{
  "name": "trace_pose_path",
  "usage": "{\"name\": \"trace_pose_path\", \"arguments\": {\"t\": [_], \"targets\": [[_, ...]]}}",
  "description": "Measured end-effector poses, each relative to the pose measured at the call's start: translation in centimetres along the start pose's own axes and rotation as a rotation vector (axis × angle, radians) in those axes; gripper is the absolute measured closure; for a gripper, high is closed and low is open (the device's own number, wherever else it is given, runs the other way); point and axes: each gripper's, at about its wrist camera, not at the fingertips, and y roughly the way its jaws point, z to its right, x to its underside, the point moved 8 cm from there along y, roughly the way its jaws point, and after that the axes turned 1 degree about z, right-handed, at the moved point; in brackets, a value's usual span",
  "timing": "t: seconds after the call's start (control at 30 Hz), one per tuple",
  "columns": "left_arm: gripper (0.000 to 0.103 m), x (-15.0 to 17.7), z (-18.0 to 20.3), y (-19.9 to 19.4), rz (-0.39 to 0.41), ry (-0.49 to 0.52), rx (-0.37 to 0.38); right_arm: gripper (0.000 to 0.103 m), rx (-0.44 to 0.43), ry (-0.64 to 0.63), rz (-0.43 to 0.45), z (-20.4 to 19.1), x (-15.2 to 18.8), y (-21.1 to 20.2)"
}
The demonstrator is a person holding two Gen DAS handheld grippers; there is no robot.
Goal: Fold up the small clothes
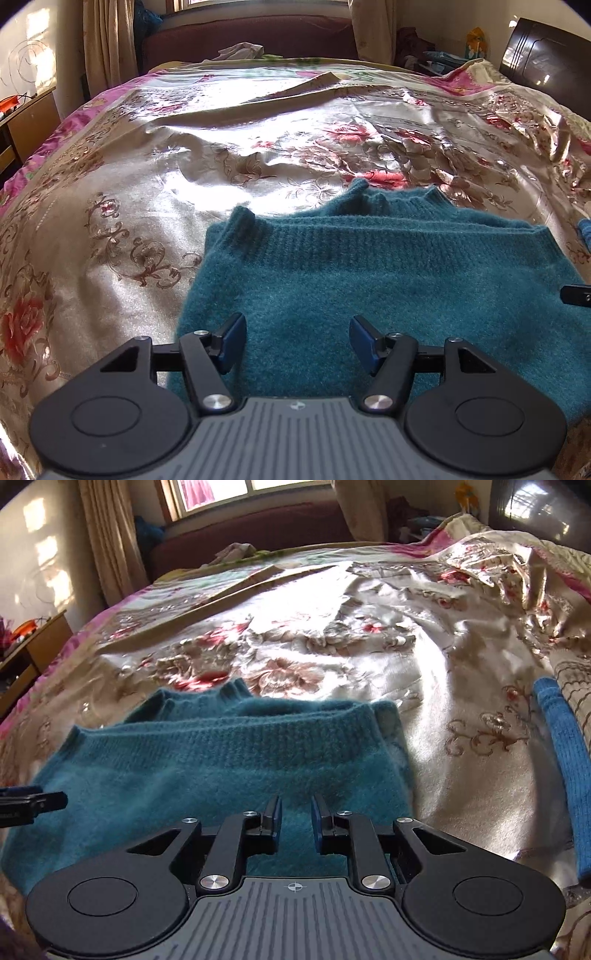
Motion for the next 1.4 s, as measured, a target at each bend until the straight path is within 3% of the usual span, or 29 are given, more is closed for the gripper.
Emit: {"name": "trace_pose_path", "arguments": {"t": [0.33, 0.47, 0.7, 0.9, 1.4], "targets": [[0.037, 1.0, 0.8, -1.0, -0.004, 0.002, 0.026, 0.084, -0.004, -0.013, -0.025, -1.0, 1.4, -0.4], [0.036, 2.0, 1.7, -1.1, 0.001, 0.032, 0.021, 0.077, 0.019, -0.031, -0.052, -0.9, 2.2, 0.1], [0.036, 2.2, 2.3, -2.2, 0.029, 0.031, 0.040, 0.077, 0.066, -0.119, -0.042, -1.7, 2.8, -0.4], [0.036, 3.0, 2.9, -2.0, 0.013, 0.055, 0.027, 0.077, 0.086, -0.150, -0.043, -2.1, 3.0, -0.5], [0.036, 4.1, 5.1, -2.6, 0.002, 0.057, 0.075, 0.069, 0.104, -0.179, -0.053, -2.1, 3.4, -0.8]]}}
